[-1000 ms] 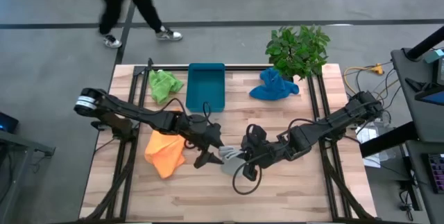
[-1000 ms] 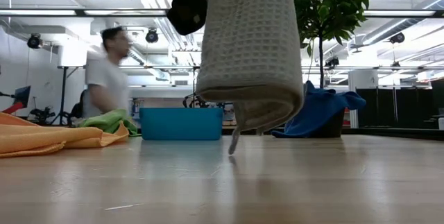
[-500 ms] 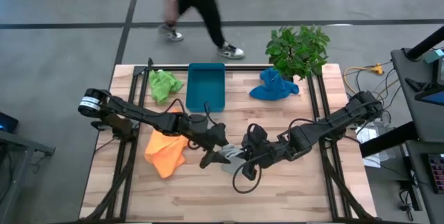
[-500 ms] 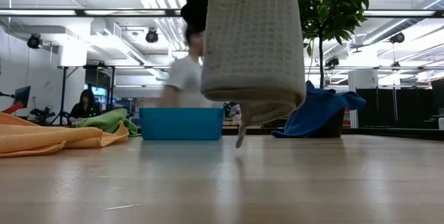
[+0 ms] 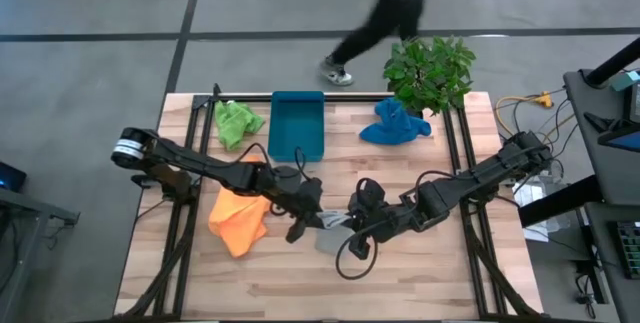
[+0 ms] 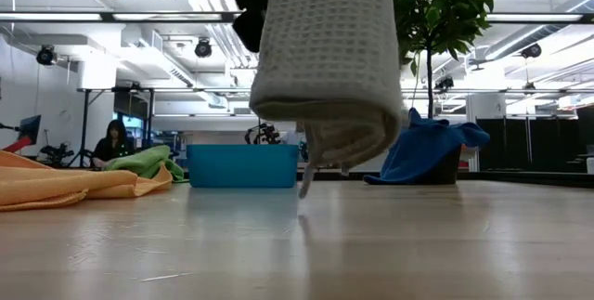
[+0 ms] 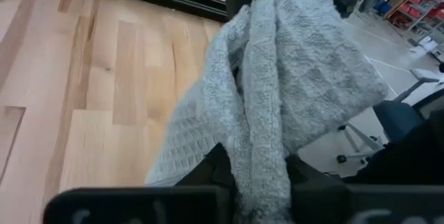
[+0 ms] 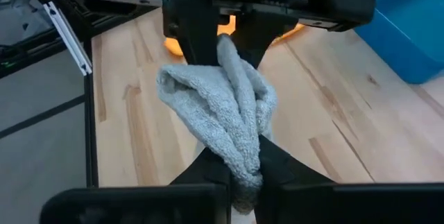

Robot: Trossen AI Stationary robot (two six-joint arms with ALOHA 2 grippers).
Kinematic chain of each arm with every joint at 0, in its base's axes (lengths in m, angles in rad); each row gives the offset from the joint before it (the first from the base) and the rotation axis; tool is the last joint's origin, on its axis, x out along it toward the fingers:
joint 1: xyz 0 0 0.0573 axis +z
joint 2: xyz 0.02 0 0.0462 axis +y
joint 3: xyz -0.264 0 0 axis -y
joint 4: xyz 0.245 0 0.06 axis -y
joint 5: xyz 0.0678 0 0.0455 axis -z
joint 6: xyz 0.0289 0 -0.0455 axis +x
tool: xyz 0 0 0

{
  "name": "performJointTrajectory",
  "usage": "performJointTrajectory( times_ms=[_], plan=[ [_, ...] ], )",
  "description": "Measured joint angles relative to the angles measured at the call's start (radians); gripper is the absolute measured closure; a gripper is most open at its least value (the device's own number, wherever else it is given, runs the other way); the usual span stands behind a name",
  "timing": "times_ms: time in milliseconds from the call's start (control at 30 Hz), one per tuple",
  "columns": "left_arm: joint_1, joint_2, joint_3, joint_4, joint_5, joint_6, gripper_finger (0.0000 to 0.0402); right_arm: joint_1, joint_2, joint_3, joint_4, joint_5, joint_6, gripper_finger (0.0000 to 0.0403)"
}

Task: Fold microfiber towels
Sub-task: Put the grey microfiber cloth into the blue bin

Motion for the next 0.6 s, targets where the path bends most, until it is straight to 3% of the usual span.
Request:
performJointTrajectory(
  times_ms=[433,600],
  plan=[
    [0.074,-0.187,0.008,-0.305,-0.048,-0.025,0.0398,0.001,-0.092,0.000,-0.008,0.001,-0.056,0.0243],
    [0.130,-0.284,0.010,-0.340,-0.076,-0.064,0.0398,0.019,-0.133,0.000,-0.010,0.002,-0.077,0.0211]
  ],
)
